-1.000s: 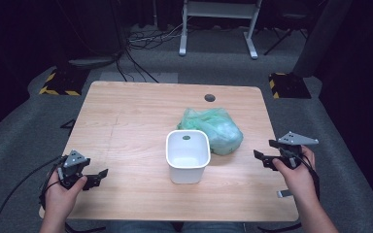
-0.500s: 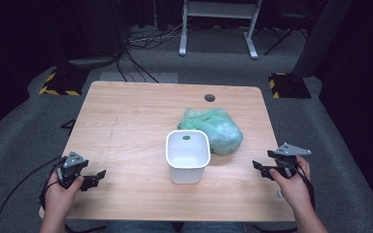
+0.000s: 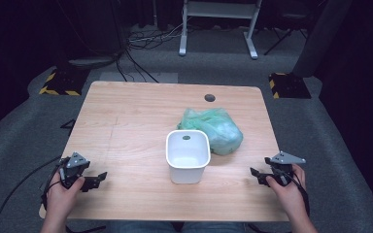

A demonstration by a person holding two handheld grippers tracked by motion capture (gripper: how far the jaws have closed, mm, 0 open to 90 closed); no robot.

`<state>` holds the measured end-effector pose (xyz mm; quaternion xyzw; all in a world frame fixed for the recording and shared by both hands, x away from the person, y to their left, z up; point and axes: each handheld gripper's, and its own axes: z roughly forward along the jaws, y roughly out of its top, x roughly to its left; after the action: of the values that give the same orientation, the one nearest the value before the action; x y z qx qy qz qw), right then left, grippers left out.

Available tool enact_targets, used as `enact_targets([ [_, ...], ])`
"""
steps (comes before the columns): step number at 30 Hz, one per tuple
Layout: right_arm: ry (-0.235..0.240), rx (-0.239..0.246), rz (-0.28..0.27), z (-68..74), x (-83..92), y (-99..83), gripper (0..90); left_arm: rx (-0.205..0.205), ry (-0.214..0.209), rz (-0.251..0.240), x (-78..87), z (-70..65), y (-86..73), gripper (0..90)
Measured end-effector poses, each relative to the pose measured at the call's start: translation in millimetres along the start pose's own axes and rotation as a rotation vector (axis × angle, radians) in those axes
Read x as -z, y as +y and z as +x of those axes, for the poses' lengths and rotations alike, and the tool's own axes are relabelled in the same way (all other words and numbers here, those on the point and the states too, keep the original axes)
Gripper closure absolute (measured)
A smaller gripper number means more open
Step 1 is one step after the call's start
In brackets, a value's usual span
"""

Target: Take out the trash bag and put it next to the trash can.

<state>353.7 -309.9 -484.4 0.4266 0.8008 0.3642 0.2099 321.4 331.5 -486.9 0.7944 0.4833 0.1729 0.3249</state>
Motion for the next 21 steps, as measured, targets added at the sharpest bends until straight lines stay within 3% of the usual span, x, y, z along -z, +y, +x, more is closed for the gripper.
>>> enact_targets([
  [15, -0.008, 0.012, 0.025, 9.2, -10.7, -11.5, 23.1, 0.002, -0.008, 0.030, -9.1, -1.8, -2.4, 18.1],
  [16, -0.008, 0.013, 0.026, 9.5, -11.5, -11.8, 22.9, -0.001, -0.005, 0.030, -10.0, -2.0, -2.9, 18.1],
  [18, -0.005, 0.013, 0.027, 9.9, -13.0, -12.3, 22.3, -0.049, -0.011, 0.041, -12.4, -1.6, -4.4, 18.0],
  [21, -0.003, -0.005, 0.018, 10.3, -15.5, -13.7, 20.0, -0.055, -0.019, 0.024, -13.6, -1.0, -5.7, 15.5],
])
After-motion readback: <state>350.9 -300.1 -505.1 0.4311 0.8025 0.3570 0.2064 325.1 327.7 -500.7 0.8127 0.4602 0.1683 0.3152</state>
